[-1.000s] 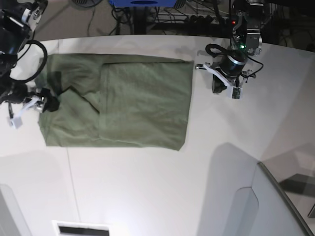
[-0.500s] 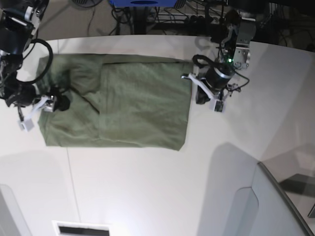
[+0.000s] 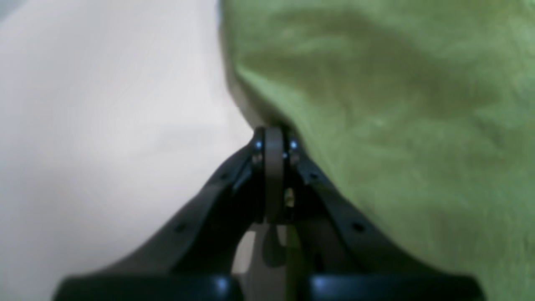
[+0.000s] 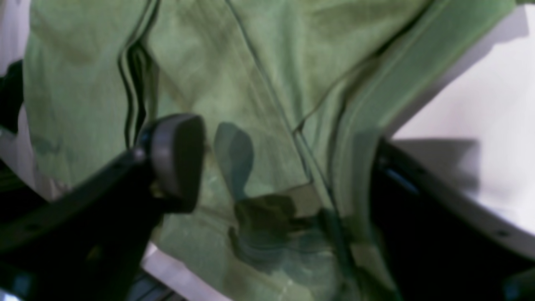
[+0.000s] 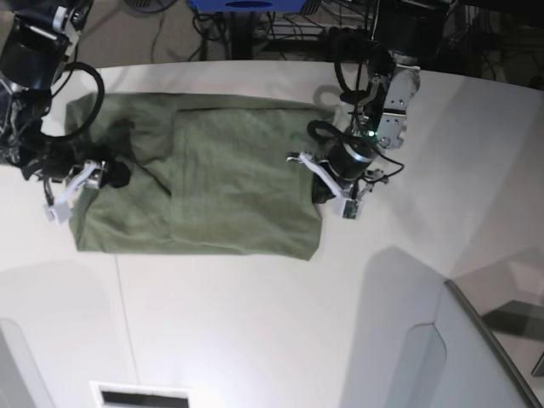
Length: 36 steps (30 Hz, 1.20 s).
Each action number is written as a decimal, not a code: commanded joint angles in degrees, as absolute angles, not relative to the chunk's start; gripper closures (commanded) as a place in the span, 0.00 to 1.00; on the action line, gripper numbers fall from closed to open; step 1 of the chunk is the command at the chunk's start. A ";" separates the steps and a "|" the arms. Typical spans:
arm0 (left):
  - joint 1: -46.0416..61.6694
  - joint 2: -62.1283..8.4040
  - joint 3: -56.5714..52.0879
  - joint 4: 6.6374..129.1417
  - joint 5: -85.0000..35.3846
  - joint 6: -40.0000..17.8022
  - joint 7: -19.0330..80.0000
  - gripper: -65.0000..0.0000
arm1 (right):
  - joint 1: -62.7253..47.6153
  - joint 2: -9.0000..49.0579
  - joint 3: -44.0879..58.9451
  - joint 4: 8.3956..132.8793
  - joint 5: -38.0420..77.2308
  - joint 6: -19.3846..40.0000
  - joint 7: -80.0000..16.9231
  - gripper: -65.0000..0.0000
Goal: Layout the t-shirt on the table in an organized manner, then fold the t-shirt properly
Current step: 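Grasp the shirt's short ends with both grippers, then fold the right gripper's end over toward the left gripper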
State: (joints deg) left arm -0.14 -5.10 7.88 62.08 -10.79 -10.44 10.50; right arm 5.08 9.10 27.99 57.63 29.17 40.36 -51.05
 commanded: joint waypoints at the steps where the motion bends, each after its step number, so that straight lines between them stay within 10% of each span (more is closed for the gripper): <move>1: -0.84 -4.79 8.84 62.02 -10.77 -10.68 11.38 1.00 | 5.23 9.10 27.65 57.63 27.65 40.00 -53.32 0.42; 12: -0.84 -5.05 9.71 61.85 -10.77 -10.68 11.38 1.00 | 6.20 9.10 27.65 57.45 27.65 40.00 -53.23 0.46; 20: -0.57 -6.90 9.71 62.02 -10.86 -10.59 11.38 1.00 | 8.66 9.10 27.65 55.34 27.47 40.00 -53.23 1.00; 36: -2.24 -8.31 10.15 61.67 -10.77 -7.96 11.38 1.00 | 8.31 5.41 27.65 72.48 27.38 40.00 -65.10 1.00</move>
